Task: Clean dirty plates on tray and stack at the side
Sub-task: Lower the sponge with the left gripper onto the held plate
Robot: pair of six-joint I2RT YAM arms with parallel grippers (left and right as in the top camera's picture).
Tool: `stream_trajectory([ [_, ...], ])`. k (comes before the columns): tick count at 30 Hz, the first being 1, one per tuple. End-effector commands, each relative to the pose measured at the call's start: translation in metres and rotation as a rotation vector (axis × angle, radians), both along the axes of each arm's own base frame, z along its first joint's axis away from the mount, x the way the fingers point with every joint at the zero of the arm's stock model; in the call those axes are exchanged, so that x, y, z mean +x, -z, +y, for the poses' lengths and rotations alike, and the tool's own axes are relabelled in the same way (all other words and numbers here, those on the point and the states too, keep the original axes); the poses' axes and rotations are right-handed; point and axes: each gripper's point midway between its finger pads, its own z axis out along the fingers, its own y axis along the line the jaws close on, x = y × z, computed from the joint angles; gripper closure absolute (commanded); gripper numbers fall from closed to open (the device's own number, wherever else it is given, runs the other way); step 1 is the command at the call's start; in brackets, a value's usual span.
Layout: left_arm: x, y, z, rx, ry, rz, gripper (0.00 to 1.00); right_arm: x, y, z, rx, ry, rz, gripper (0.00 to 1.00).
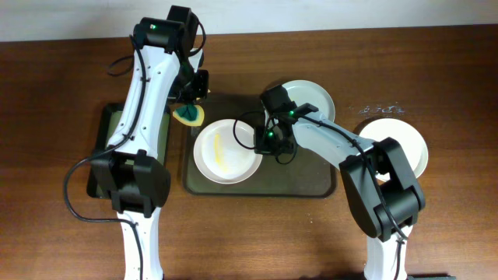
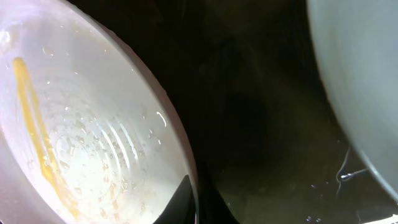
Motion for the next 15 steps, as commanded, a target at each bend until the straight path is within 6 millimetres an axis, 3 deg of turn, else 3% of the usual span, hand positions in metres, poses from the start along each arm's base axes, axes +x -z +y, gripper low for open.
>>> stream_trajectory([
  [1,-0.002,-0.001,-0.002,-0.01,0.004,0.003,1.0,-0.005,0.022,-0.007,-0.046,0.021,0.042,0.96],
  [7,-0.02,0.011,-0.003,-0.022,0.005,0.093,1.0,-0.004,0.022,-0.008,-0.044,0.041,0.048,0.96],
  [11,-0.04,0.044,-0.022,-0.083,0.022,0.205,1.0,-0.004,0.022,-0.008,-0.044,0.04,0.049,0.96],
  [15,-0.049,0.059,-0.044,-0.087,0.026,0.227,1.0,-0.005,0.022,-0.008,-0.047,0.039,0.052,0.96],
])
